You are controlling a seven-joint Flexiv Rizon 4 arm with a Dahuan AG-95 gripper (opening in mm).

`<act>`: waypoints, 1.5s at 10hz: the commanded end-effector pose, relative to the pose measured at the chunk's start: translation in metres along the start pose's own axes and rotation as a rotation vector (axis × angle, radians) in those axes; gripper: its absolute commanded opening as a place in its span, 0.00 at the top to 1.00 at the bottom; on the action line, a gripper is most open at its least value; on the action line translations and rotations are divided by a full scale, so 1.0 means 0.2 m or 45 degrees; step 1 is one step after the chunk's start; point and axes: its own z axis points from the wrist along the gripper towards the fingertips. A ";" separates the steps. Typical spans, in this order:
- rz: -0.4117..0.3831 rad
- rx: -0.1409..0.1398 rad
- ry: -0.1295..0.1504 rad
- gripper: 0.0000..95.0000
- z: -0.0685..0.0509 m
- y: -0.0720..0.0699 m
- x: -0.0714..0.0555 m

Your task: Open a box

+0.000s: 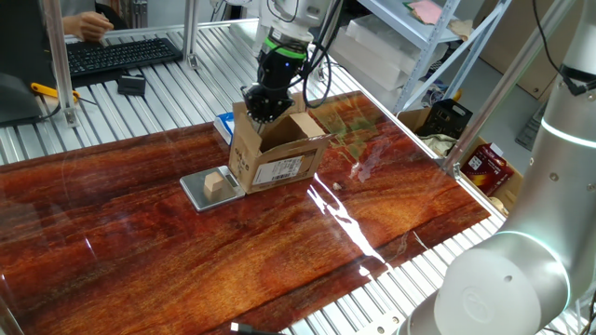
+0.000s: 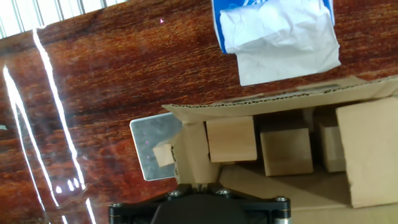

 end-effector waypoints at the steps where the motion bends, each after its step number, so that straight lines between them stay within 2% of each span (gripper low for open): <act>1: 0.017 0.006 0.004 1.00 -0.01 0.03 0.01; 7: 0.080 0.021 0.003 1.00 -0.02 0.13 0.04; 12: 0.120 0.016 -0.020 1.00 0.05 0.18 0.02; 15: 0.128 0.016 -0.048 1.00 0.10 0.20 -0.01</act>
